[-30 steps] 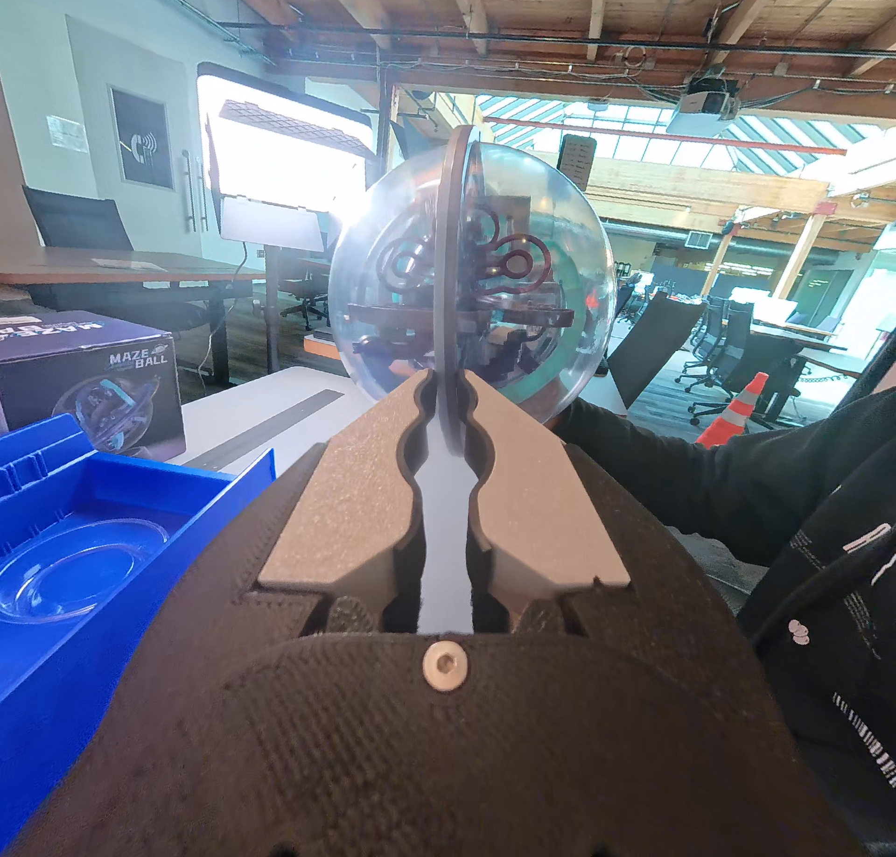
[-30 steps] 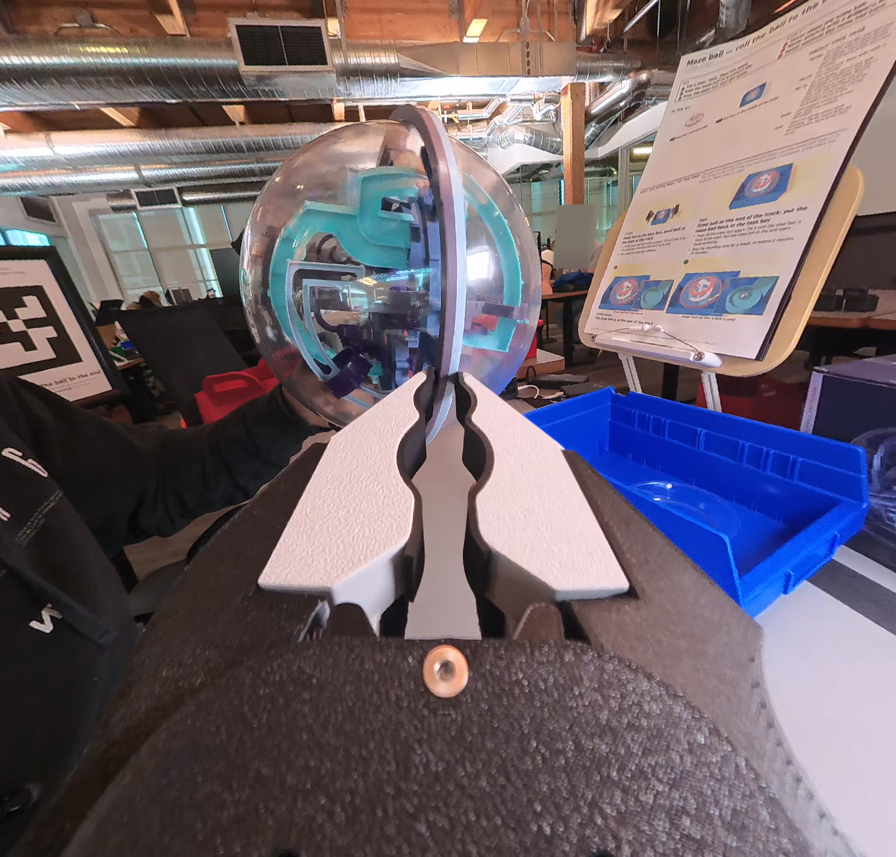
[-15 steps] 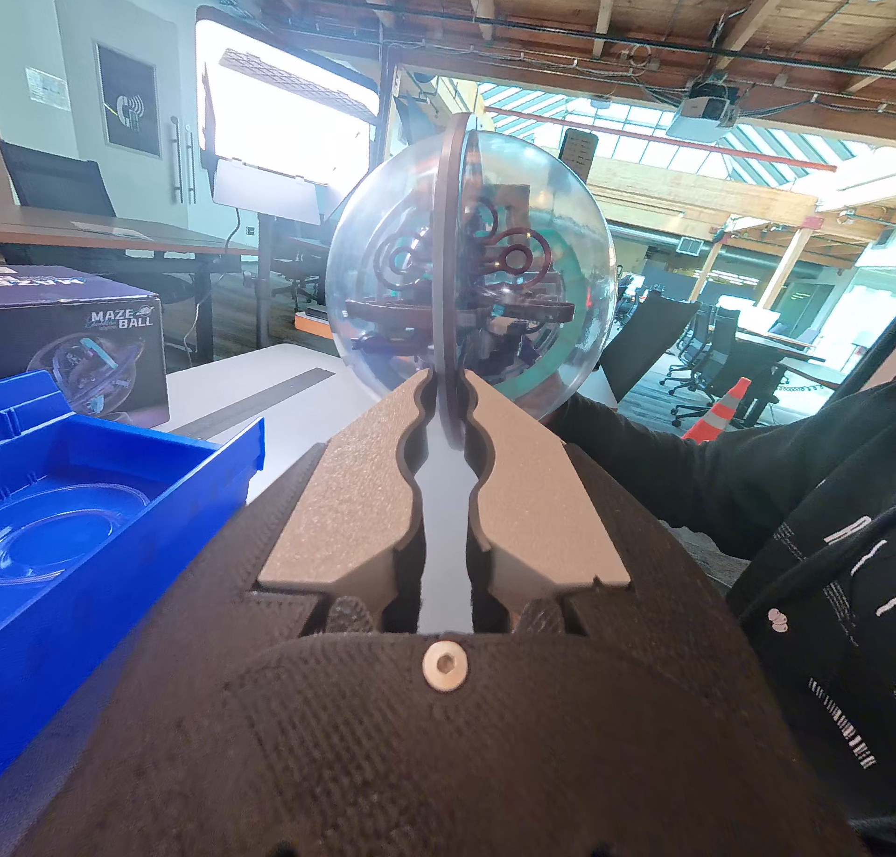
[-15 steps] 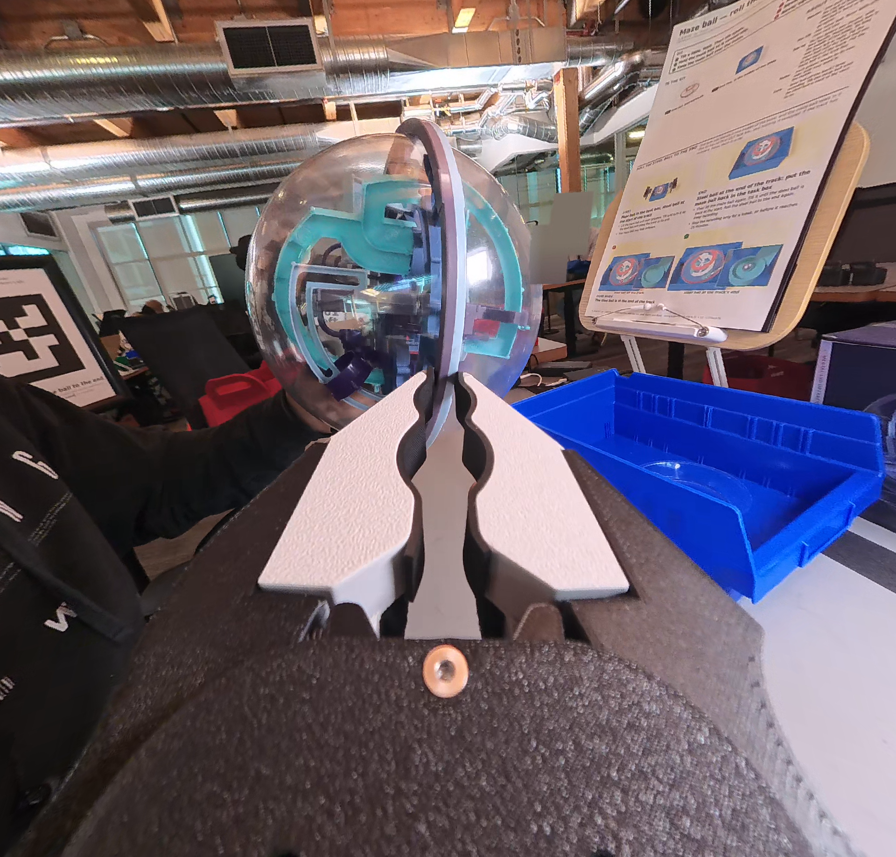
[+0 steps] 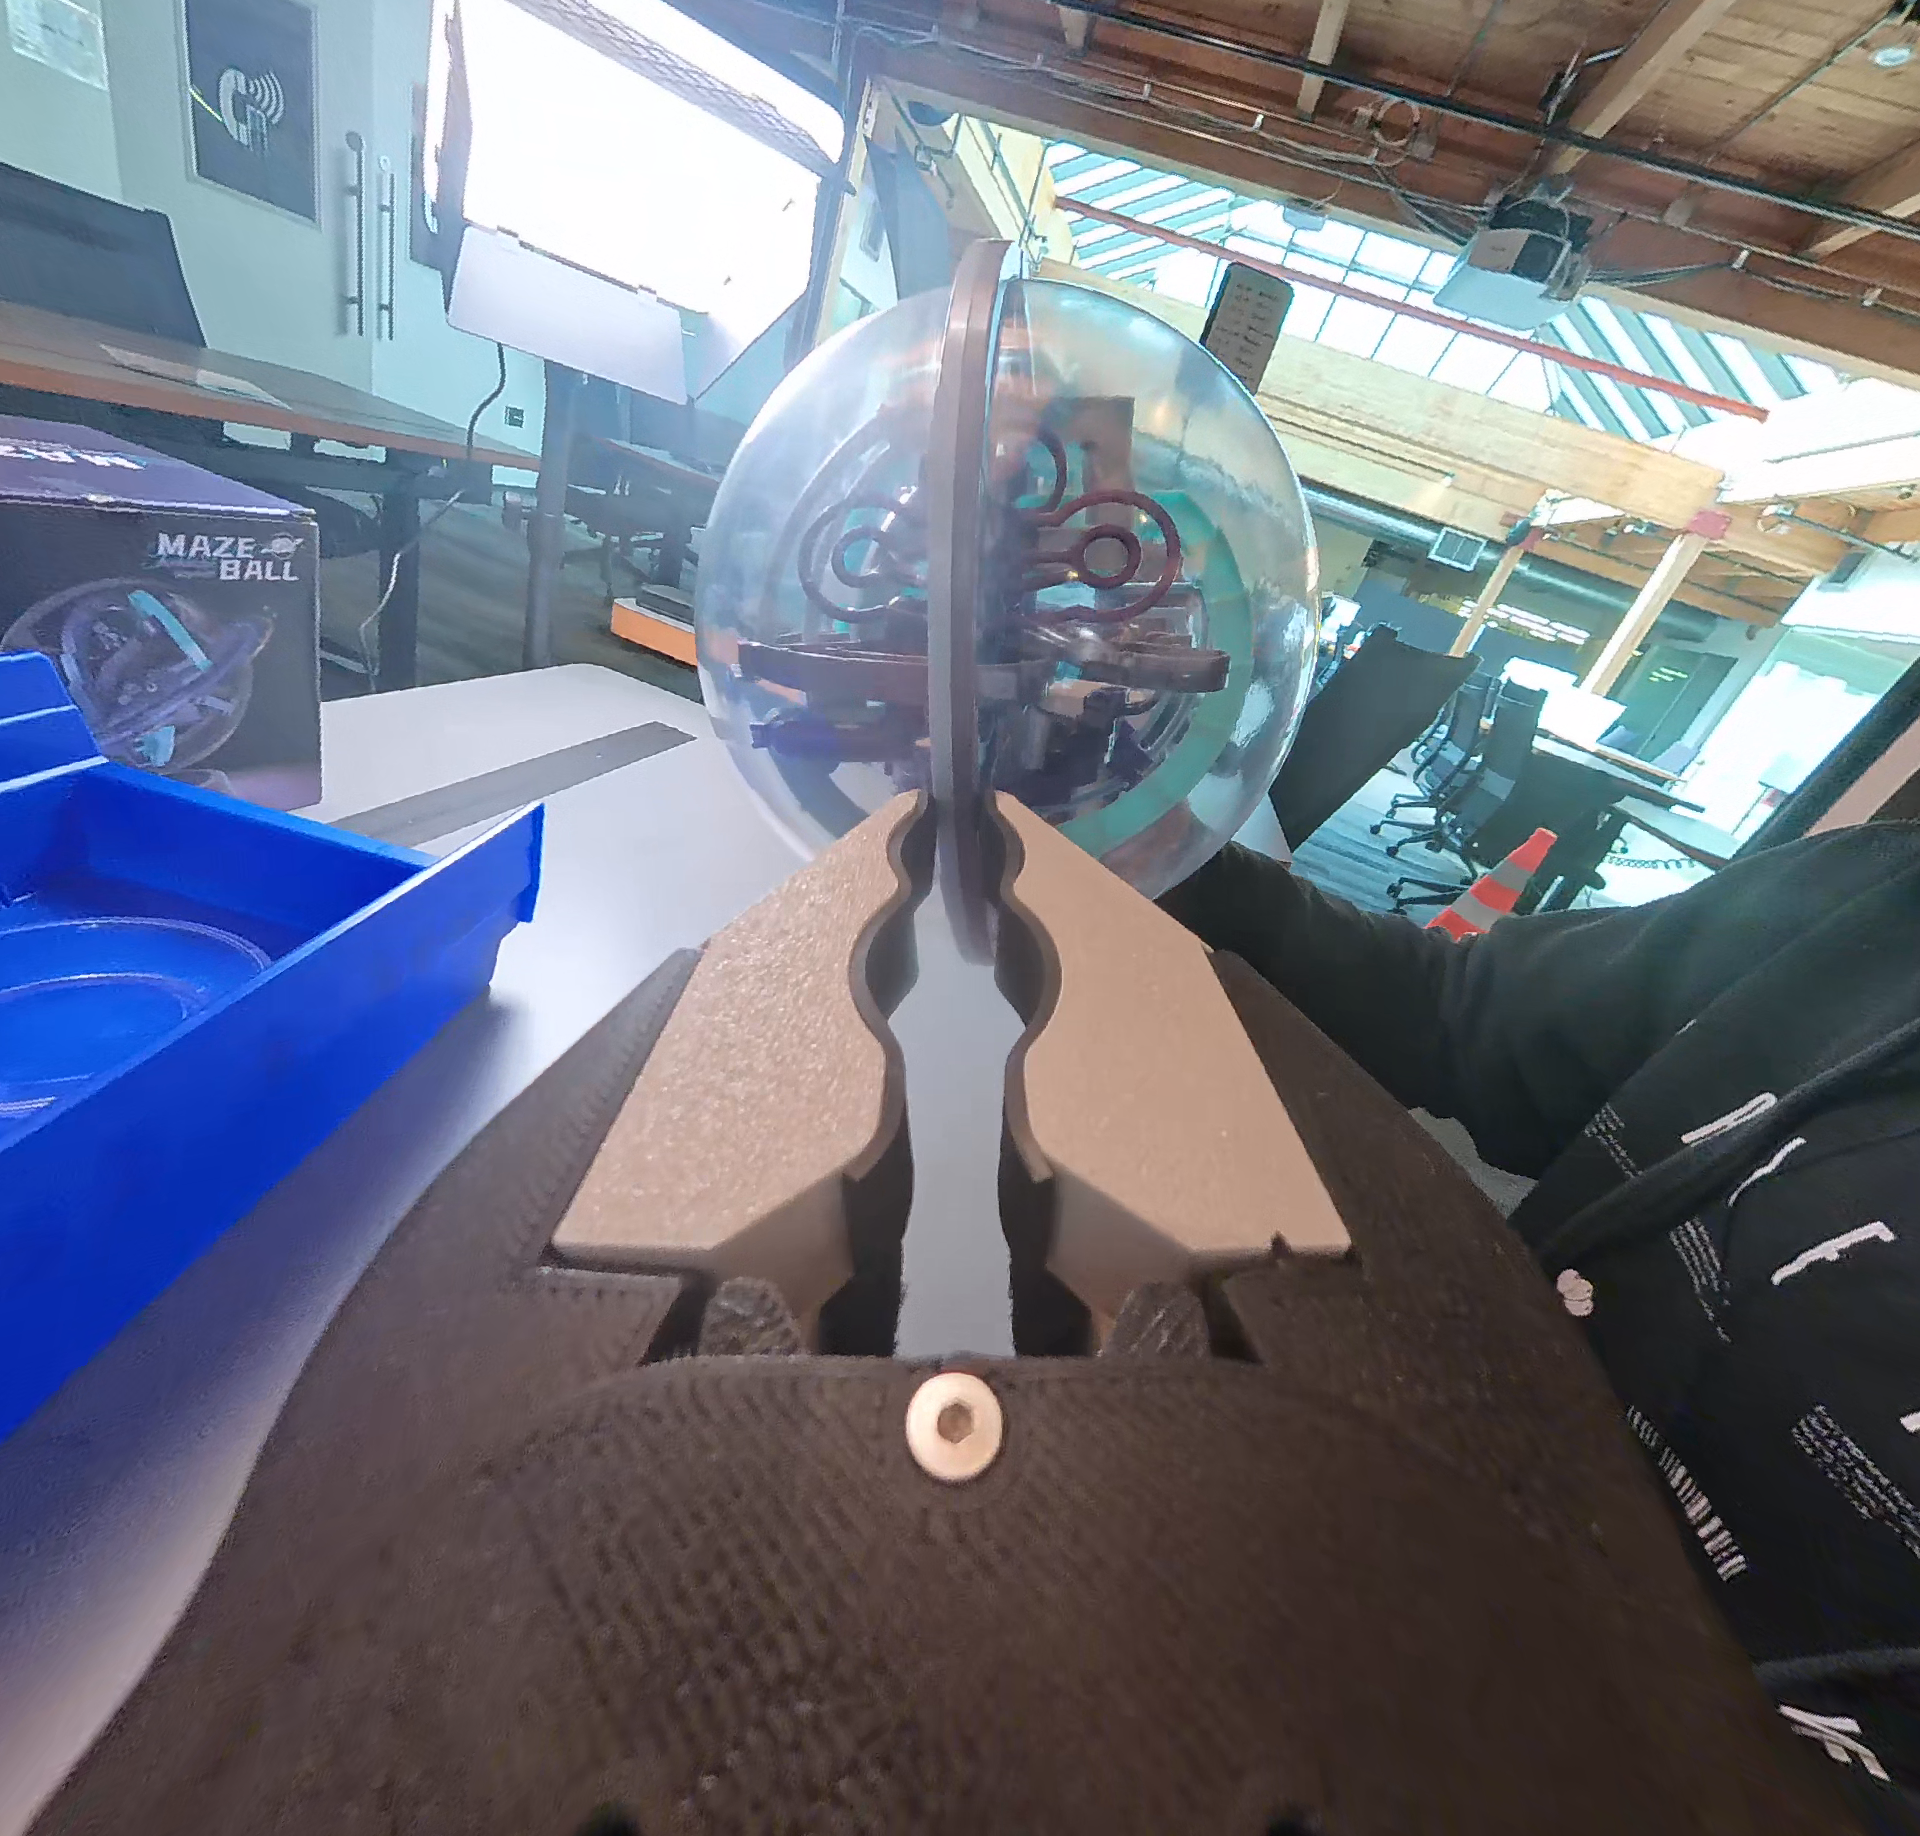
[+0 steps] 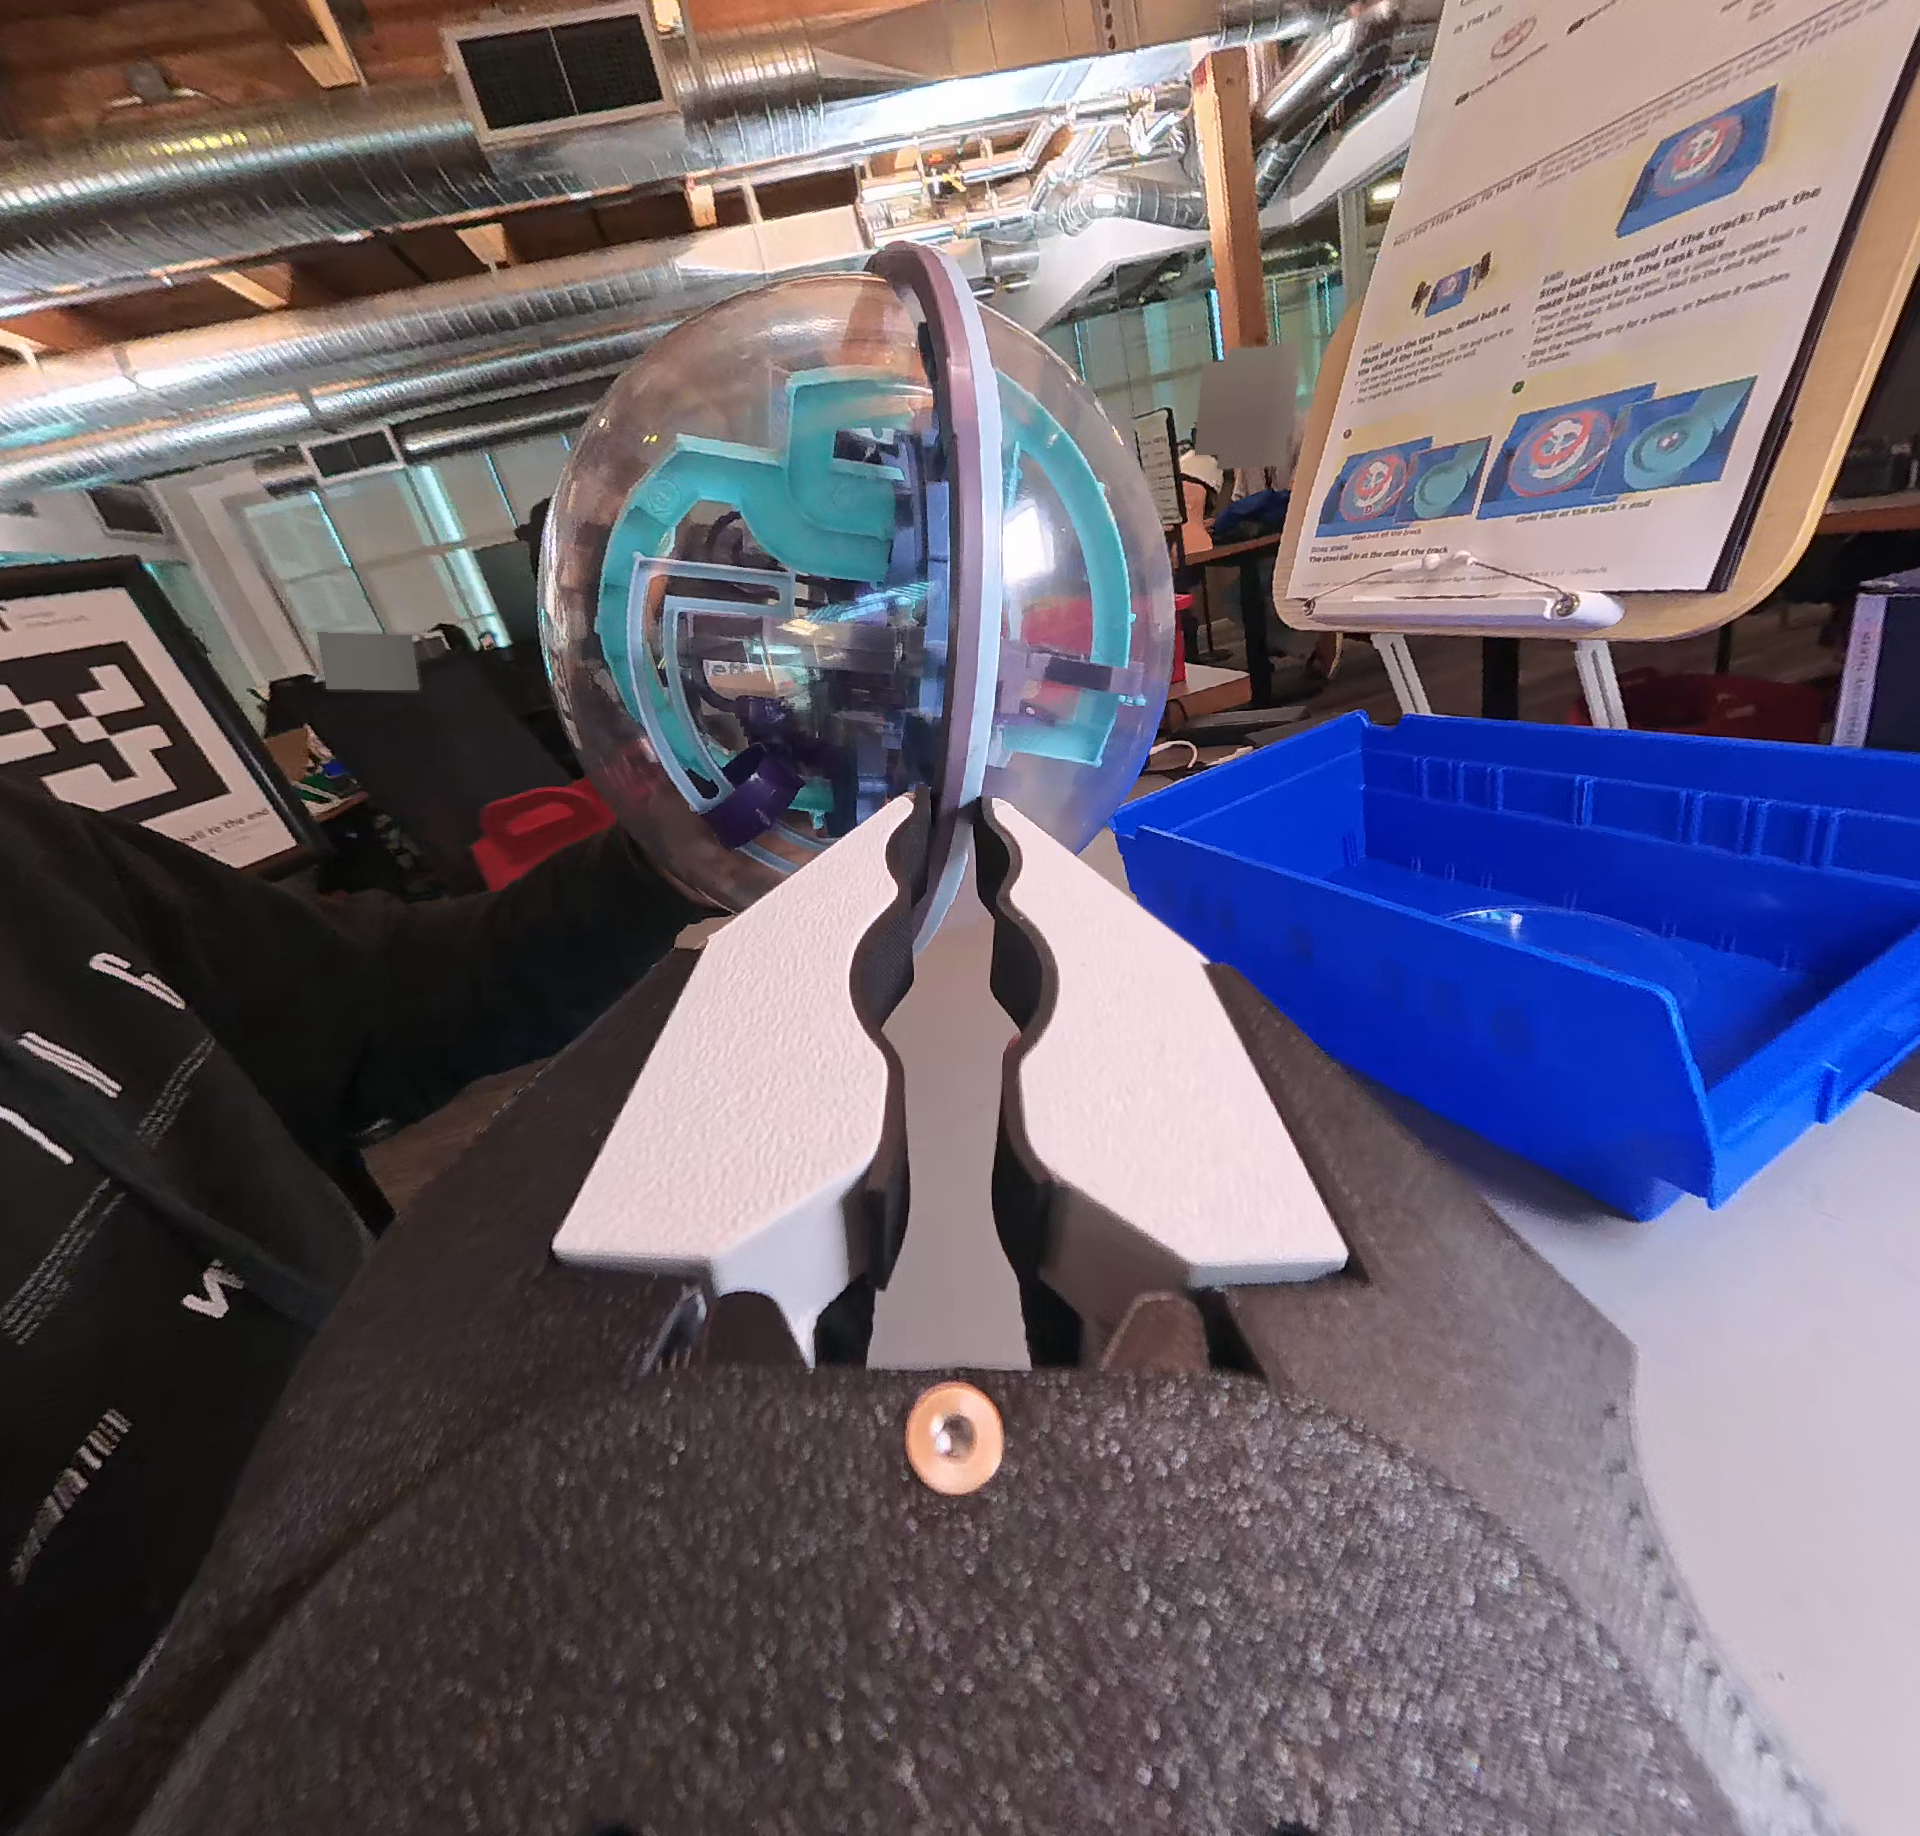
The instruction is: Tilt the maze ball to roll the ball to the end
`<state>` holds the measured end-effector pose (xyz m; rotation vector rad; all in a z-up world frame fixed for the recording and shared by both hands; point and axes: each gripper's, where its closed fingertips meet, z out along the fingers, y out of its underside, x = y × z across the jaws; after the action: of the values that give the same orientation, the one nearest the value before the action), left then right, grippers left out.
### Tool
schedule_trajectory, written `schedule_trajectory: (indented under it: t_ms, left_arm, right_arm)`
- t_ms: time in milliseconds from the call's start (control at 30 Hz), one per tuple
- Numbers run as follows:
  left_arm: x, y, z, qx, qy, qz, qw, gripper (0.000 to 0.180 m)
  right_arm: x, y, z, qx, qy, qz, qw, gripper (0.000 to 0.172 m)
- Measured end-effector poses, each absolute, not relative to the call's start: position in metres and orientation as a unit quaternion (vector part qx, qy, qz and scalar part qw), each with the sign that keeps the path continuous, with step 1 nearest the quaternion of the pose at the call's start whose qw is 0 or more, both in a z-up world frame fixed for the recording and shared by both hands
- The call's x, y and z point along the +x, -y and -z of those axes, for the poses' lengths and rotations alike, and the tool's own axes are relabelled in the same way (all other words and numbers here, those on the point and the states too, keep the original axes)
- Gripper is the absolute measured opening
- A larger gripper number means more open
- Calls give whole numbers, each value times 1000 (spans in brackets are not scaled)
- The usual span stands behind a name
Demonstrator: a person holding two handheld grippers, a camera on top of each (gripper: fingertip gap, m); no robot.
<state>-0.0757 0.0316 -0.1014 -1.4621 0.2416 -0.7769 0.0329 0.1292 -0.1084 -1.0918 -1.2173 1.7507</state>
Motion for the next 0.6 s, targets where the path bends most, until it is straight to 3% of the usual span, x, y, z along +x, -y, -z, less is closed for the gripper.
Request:
schedule_trajectory:
  t_ms: [600]
  left_arm:
    - [-78, -28, 125, -664, -63, 386, 637, 6]
  right_arm:
    - [29, -125, 136, -461, 463, -686, 320, 5]
